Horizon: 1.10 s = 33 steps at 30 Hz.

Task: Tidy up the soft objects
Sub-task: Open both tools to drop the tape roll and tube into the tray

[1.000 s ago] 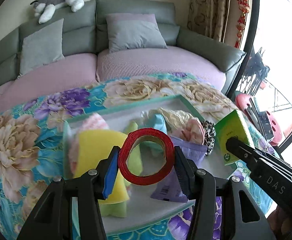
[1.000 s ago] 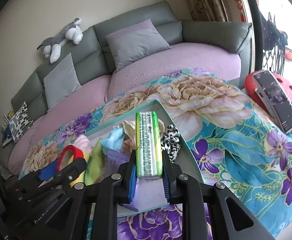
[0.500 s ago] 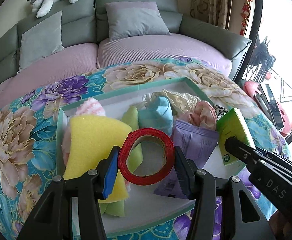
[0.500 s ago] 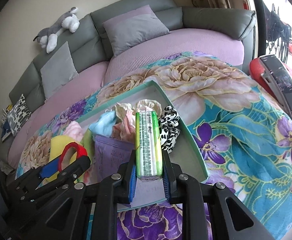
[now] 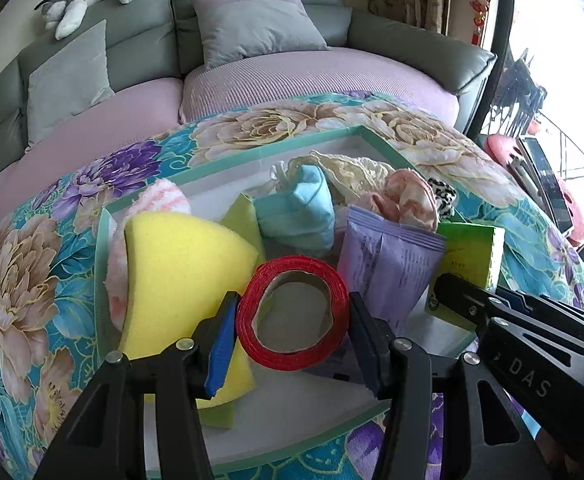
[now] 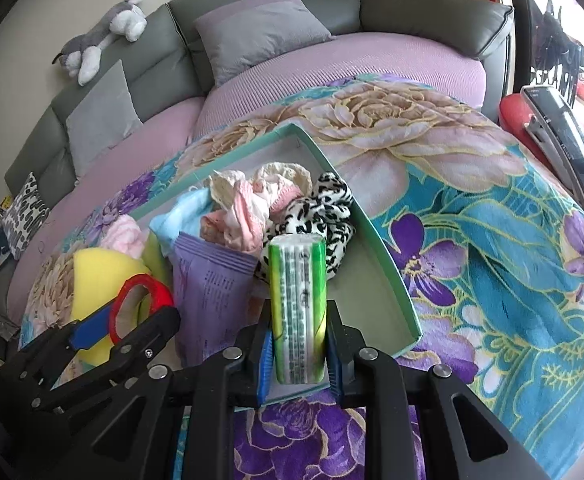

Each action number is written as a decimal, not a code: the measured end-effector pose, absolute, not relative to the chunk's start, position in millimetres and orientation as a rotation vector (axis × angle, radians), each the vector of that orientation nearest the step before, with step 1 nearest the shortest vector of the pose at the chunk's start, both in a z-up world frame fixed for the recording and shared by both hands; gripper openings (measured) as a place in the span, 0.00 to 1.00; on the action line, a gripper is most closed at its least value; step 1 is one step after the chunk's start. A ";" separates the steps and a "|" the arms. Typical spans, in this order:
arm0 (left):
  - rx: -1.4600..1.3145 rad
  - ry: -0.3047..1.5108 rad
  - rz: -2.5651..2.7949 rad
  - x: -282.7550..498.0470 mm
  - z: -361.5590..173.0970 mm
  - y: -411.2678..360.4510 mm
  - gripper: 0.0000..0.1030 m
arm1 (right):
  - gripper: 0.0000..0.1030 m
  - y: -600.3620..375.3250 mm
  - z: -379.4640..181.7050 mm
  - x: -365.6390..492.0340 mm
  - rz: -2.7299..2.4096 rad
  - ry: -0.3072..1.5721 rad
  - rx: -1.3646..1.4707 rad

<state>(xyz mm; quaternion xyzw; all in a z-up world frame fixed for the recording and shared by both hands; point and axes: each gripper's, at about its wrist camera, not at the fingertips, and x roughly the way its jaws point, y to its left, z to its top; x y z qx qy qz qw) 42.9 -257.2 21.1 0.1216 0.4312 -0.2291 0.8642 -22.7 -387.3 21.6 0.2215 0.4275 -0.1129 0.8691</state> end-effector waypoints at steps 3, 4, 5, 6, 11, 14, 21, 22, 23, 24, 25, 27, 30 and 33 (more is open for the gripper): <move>0.268 0.910 -0.485 42.1 19.9 -259.2 0.53 | 0.25 -387.7 19.7 -22.2 -0.238 0.906 0.465; 0.270 0.913 -0.487 41.7 19.5 -259.7 0.53 | 0.25 -387.6 19.6 -21.8 -0.238 0.907 0.465; 0.274 0.915 -0.489 41.5 19.2 -260.2 0.53 | 0.25 -387.4 19.8 -21.8 -0.240 0.907 0.464; 0.281 0.916 -0.490 41.0 18.8 -261.0 0.53 | 0.25 -387.3 19.8 -22.0 -0.241 0.907 0.464; 0.288 0.915 -0.496 41.2 18.6 -261.8 0.53 | 0.25 -387.4 20.1 -22.0 -0.244 0.907 0.469; 0.283 0.919 -0.504 41.5 19.1 -261.3 0.56 | 0.25 -388.6 20.4 -22.4 -0.251 0.906 0.472; 0.281 0.917 -0.507 39.9 25.6 -260.6 0.61 | 0.25 -390.5 22.1 -24.8 -0.265 0.905 0.472; 0.277 0.915 -0.507 39.8 27.7 -259.2 0.61 | 0.27 -390.5 22.8 -25.3 -0.267 0.903 0.471; 0.272 0.914 -0.507 39.7 29.5 -258.1 0.61 | 0.30 -391.3 23.6 -25.8 -0.267 0.898 0.473; 0.268 0.912 -0.507 39.4 31.6 -256.7 0.61 | 0.31 -391.8 24.7 -26.6 -0.265 0.893 0.479; 0.264 0.909 -0.507 39.2 34.1 -255.1 0.61 | 0.33 -391.8 25.6 -27.3 -0.265 0.889 0.482; 0.257 0.901 -0.506 38.6 39.3 -252.6 0.61 | 0.33 -391.7 27.3 -28.0 -0.265 0.884 0.481; 0.244 0.886 -0.512 37.0 48.9 -247.6 0.61 | 0.33 -390.8 29.8 -28.2 -0.263 0.876 0.476; 0.225 0.858 -0.518 34.6 61.1 -242.4 0.61 | 0.33 -389.2 35.1 -29.4 -0.261 0.854 0.462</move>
